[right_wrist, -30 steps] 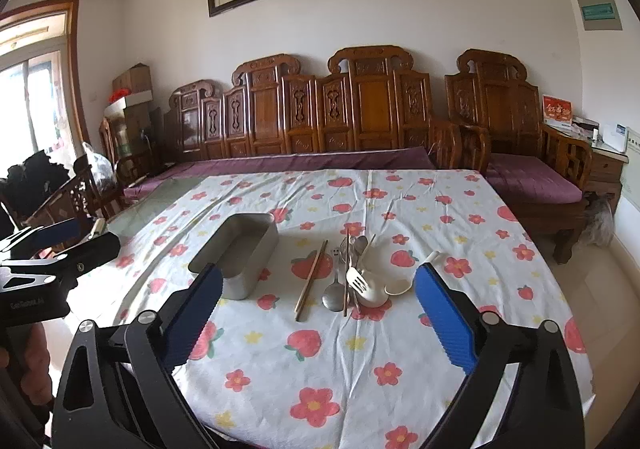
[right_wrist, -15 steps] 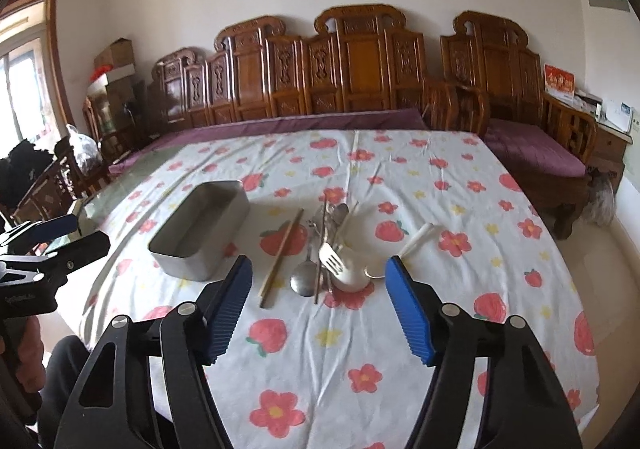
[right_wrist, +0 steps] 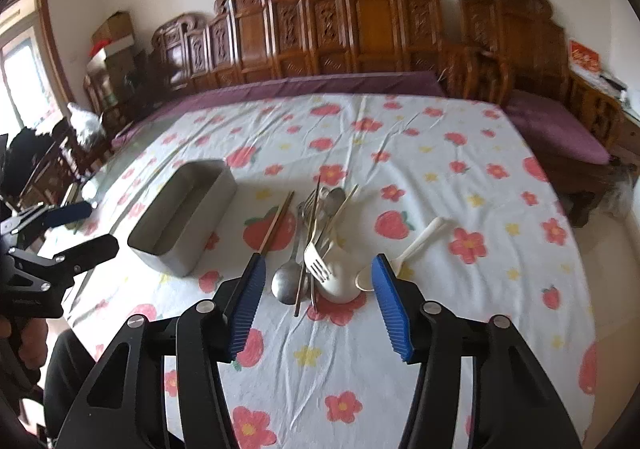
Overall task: Organize utensils
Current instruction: 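Reach the right tool to the white plastic fork and close on it, then grasp a light wooden chopstick with the left tool while the right tool lifts the white fork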
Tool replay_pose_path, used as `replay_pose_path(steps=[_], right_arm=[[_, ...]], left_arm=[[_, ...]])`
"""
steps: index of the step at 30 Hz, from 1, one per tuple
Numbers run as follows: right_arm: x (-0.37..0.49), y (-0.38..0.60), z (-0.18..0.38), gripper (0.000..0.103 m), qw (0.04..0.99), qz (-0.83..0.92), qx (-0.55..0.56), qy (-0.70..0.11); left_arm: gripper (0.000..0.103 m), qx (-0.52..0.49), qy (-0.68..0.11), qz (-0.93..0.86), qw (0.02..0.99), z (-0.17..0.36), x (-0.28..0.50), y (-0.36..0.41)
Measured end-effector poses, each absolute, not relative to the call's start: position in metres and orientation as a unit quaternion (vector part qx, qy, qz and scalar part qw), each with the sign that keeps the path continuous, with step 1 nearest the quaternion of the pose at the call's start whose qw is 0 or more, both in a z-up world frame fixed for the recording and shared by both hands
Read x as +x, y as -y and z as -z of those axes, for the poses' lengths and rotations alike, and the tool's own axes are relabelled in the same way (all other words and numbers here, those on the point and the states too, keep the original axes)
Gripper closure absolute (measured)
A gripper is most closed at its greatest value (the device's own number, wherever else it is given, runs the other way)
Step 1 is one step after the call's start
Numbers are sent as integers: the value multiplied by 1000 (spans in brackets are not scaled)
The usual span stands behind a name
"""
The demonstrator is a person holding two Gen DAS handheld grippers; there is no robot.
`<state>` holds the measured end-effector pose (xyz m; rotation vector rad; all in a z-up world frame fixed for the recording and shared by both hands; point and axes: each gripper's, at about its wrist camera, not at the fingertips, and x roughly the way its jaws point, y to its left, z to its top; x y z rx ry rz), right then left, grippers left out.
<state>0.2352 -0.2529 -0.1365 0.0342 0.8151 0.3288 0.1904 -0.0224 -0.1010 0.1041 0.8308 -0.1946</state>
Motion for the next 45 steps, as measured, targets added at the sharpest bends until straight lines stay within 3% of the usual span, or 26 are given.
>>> replay_pose_path(steps=[10,18,27,34,45], right_arm=[[299,222,195,62,861,-215,7,-461],[340,212,233,70,833,-225,-11,-505],[340,208,235,100,821,-260,-26,-507],[322,216,217,100,832,-270,-11,-485],[303,229,195,100,846,-275,6,-457]], left_arm=[[8,49,-442,125,887,127,211,28],[21,53,-455,140,878,140,224,40],[41,49,-480,150,863,165,242,49],[62,53,-503,144,850,191,259,59],[80,75,-538,130,830,226,279,70]])
